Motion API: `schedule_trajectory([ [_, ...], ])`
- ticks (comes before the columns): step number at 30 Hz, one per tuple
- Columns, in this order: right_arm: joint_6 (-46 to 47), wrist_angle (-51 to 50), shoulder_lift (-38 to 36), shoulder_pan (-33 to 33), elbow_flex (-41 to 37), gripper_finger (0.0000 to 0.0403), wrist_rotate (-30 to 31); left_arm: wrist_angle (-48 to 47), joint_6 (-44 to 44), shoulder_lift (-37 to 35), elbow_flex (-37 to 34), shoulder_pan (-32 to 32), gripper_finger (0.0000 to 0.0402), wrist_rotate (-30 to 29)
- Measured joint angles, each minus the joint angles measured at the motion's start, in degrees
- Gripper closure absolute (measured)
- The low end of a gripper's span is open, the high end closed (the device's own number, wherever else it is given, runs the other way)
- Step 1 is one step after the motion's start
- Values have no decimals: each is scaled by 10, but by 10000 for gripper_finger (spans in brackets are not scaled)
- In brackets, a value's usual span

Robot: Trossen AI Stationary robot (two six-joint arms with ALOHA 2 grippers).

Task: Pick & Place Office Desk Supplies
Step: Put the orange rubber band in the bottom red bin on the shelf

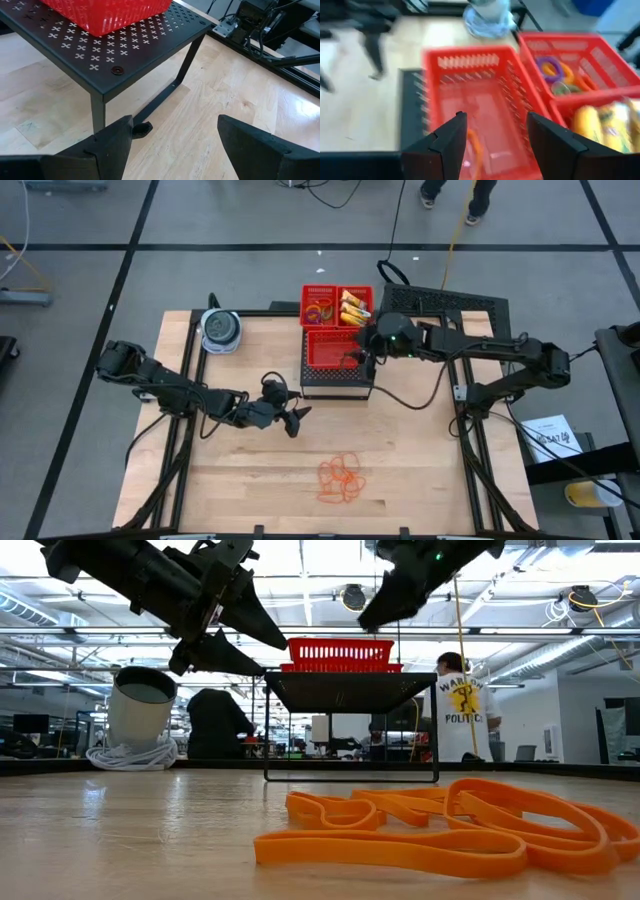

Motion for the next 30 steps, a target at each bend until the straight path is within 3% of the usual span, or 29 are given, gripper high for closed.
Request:
schedule_trajectory([
  [5, 22, -22, -30, 19, 1, 209, -2, -2, 0, 5, 0, 0, 105, 39],
  [10, 44, -66, -65, 48, 0, 211, -3, 7, 7, 30, -1, -4, 105, 169],
  [12, 51, -77, -77, 59, 0, 211, -3, 14, 18, 45, 0, -12, 105, 196],
  [21, 64, -97, -107, 103, 0, 218, -2, 133, 138, 159, 16, -48, 105, 208],
  [30, 65, -101, -132, 112, 0, 221, -1, 146, 118, 260, 91, -79, 105, 255],
])
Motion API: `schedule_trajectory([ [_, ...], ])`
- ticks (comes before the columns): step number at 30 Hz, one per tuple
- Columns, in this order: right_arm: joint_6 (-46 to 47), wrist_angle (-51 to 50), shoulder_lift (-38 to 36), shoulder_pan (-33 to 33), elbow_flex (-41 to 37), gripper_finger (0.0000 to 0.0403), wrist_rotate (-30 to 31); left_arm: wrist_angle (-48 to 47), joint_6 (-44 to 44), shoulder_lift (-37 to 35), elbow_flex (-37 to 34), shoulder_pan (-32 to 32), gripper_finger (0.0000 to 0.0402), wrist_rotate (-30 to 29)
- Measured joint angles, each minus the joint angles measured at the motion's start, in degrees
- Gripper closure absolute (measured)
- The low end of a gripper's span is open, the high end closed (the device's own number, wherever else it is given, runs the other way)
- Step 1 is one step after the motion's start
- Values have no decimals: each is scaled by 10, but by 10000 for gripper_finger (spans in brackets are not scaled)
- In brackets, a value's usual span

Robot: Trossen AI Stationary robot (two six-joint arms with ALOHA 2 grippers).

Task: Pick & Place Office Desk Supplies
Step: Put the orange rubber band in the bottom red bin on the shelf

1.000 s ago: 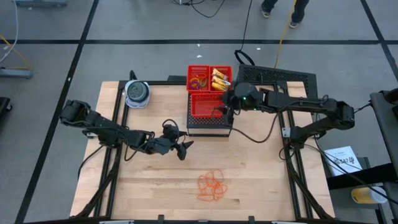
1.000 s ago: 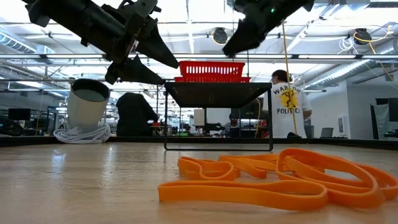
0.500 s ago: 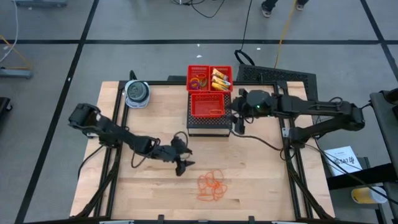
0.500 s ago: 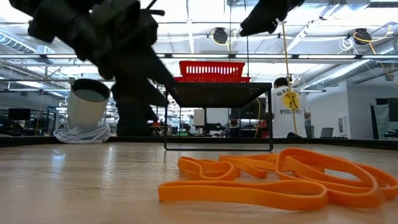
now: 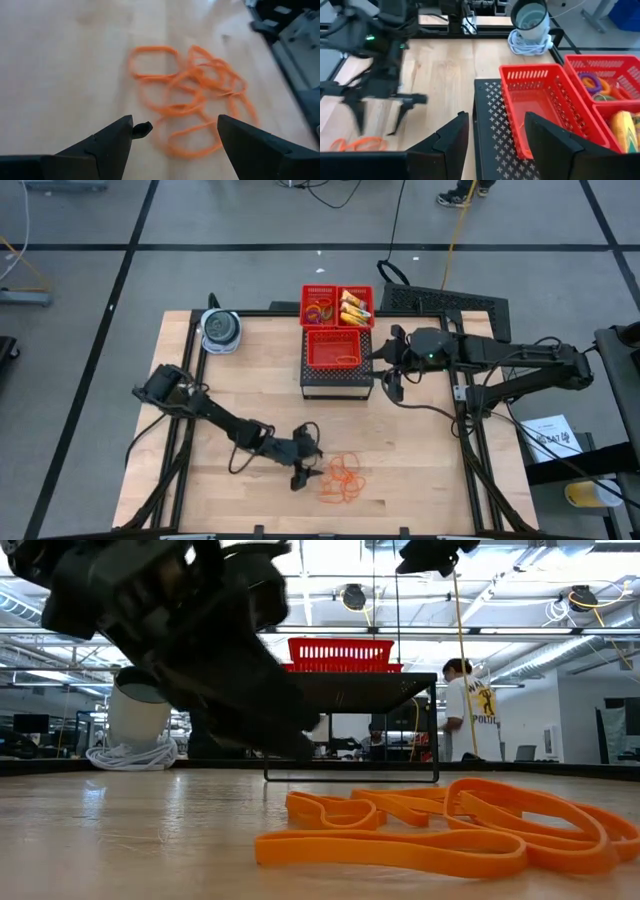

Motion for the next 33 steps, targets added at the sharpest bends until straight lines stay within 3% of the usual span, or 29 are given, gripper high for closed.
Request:
schedule_trajectory([
  [11, -6, 1, -1, 0, 0, 226, 0, -196, -111, 55, 97, -19, 105, -35],
  [17, 11, -15, -13, 0, 0, 232, 0, -255, -119, 62, 114, -29, 118, -47],
  [33, 54, -73, -92, 2, -21, 232, 0, -319, -90, 47, 112, -53, 374, -42],
])
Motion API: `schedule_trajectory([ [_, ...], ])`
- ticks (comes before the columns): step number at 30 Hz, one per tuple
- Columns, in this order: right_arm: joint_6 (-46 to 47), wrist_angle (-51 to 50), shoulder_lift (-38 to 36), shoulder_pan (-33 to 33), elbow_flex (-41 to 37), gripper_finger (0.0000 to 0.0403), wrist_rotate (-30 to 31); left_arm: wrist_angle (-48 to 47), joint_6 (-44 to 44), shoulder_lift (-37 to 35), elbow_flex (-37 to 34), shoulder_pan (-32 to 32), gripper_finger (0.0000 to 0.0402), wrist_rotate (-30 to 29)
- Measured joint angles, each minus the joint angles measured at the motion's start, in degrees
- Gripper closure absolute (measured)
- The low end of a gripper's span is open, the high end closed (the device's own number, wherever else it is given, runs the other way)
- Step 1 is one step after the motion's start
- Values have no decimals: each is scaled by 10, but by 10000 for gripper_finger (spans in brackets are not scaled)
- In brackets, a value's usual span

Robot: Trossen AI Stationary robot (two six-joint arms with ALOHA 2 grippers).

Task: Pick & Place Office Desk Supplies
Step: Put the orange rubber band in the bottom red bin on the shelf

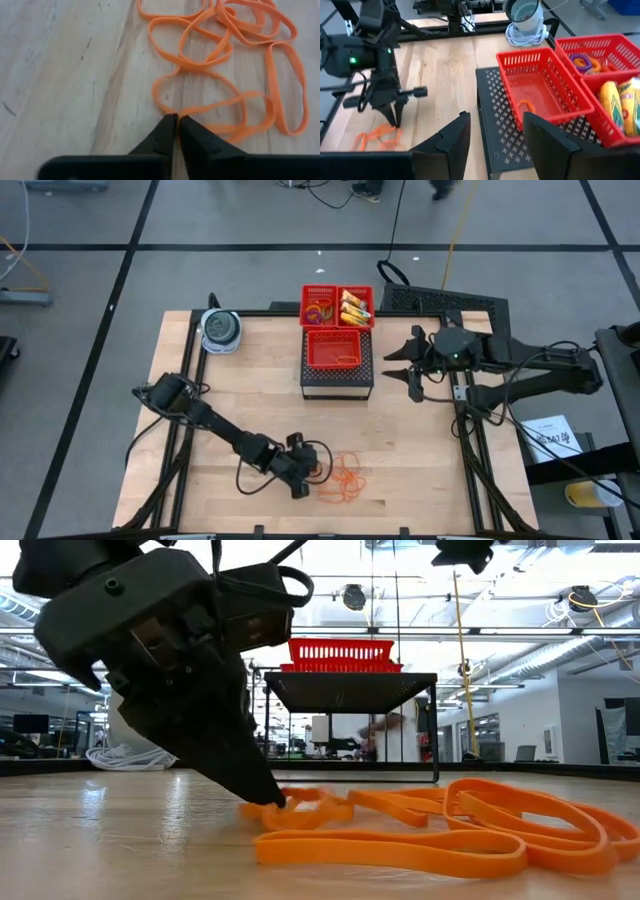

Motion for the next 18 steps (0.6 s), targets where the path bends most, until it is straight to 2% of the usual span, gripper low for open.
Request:
schedule_trajectory([
  [2, 0, 9, -16, 1, -23, 232, 0, -15, 11, -17, -1, 2, 392, 8],
  [6, 0, 63, -57, 1, -93, 236, 0, -60, 43, -60, -5, 2, 385, -5],
  [14, -7, 300, -122, 1, -287, 243, -2, -197, 63, -127, -3, 15, 393, -79],
  [18, -12, 412, -135, 1, -363, 243, -2, -212, 63, -154, -3, 32, 394, -91],
])
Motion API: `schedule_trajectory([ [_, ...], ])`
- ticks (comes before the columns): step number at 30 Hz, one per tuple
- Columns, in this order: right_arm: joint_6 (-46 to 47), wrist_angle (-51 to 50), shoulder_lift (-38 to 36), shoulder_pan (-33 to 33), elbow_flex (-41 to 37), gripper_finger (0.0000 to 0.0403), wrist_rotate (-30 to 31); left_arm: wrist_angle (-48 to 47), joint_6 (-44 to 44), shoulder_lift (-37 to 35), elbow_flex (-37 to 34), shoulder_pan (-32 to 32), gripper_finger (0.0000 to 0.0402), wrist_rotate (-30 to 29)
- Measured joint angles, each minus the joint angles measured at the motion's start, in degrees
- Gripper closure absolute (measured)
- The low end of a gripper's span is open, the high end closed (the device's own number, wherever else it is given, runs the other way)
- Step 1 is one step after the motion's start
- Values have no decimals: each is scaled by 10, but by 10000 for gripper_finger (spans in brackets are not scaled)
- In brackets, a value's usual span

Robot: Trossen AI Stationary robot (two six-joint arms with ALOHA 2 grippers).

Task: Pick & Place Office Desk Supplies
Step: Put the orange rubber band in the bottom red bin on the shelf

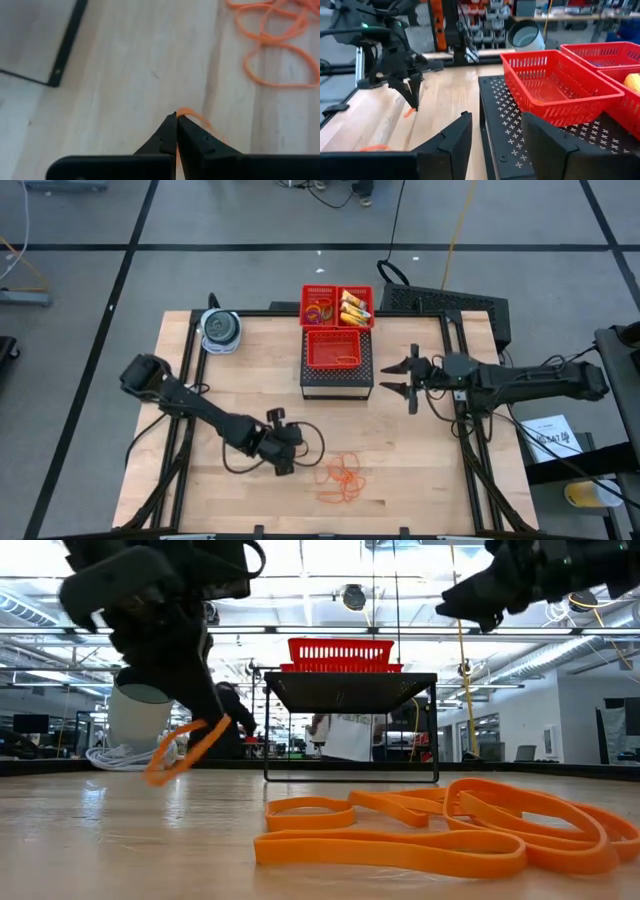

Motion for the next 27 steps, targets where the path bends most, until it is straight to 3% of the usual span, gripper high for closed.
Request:
schedule_trajectory([
  [7, 14, 63, -51, 0, -80, 243, 0, 47, 39, -49, 0, 23, 396, -6],
  [14, 8, 74, -111, 0, -105, 243, 1, 130, 173, -118, 1, 56, 384, -40],
  [21, 8, 77, -140, 0, -119, 243, 1, 239, 265, -159, 1, 132, 397, -69],
  [27, 8, 79, -142, 0, -119, 243, 1, 325, 318, -160, 1, 207, 373, -65],
])
